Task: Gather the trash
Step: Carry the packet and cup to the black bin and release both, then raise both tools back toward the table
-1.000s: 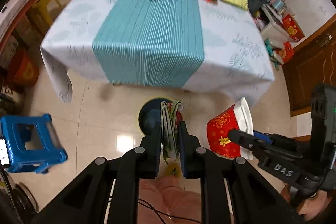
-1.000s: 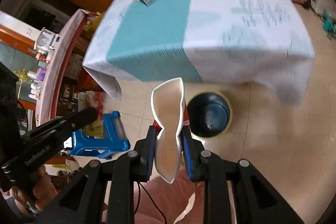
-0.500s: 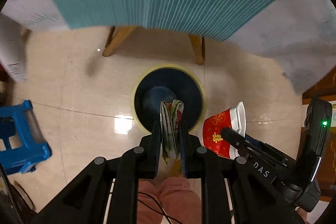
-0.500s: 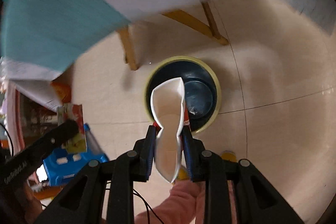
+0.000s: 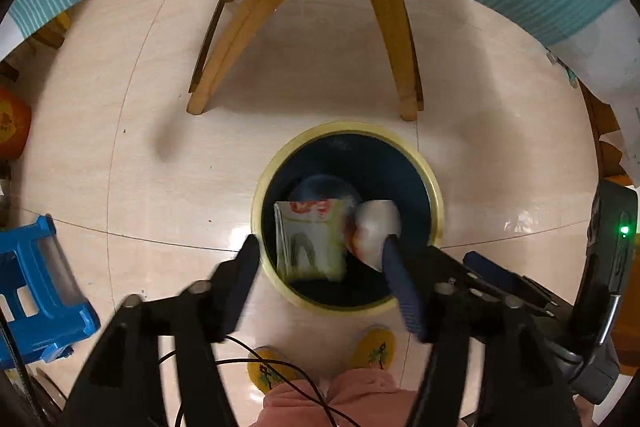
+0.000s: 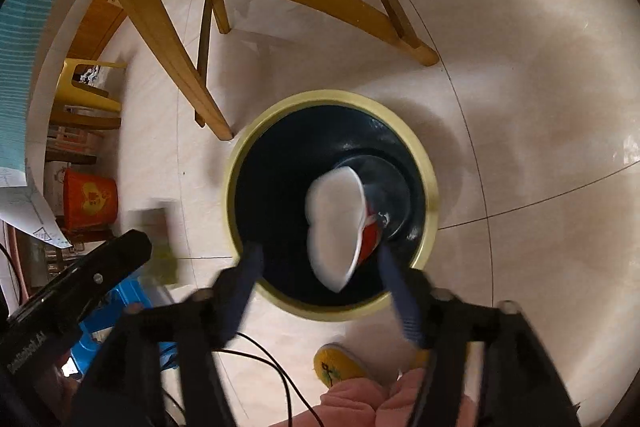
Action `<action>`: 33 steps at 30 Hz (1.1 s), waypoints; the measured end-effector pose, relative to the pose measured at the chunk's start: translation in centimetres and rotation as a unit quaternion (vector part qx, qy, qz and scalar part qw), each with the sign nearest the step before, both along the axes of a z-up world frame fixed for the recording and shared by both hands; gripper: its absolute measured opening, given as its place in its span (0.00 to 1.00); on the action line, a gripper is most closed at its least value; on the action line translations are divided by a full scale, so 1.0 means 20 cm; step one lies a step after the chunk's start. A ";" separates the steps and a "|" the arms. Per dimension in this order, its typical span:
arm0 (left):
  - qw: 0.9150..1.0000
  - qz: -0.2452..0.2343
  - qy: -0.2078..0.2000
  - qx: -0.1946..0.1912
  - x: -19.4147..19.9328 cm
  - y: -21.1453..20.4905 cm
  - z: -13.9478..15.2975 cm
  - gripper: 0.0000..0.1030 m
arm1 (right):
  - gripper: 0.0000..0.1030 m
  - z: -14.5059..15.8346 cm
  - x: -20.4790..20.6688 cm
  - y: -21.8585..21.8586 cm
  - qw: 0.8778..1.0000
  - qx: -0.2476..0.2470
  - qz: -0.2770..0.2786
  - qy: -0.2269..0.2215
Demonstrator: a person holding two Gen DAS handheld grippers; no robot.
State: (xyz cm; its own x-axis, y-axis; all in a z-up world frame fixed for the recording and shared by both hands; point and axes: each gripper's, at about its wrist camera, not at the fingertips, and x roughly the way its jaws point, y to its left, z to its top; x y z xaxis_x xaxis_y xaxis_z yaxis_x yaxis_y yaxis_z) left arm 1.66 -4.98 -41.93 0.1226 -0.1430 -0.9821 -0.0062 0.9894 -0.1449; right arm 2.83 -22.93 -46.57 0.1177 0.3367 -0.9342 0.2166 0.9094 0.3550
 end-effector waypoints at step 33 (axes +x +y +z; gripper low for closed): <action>0.987 -0.023 -0.159 0.022 -0.36 0.28 1.97 0.74 | 0.68 1.81 -0.36 0.09 0.988 -0.047 0.043 -0.138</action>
State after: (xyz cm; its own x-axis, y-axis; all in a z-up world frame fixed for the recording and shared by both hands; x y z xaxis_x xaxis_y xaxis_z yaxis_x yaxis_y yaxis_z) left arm -5.55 0.68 -2.54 0.4201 -0.1146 -0.9002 0.0777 0.9929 -0.0901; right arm -4.30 -21.13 -10.38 0.3465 0.2696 -0.8985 0.0448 0.9520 0.3029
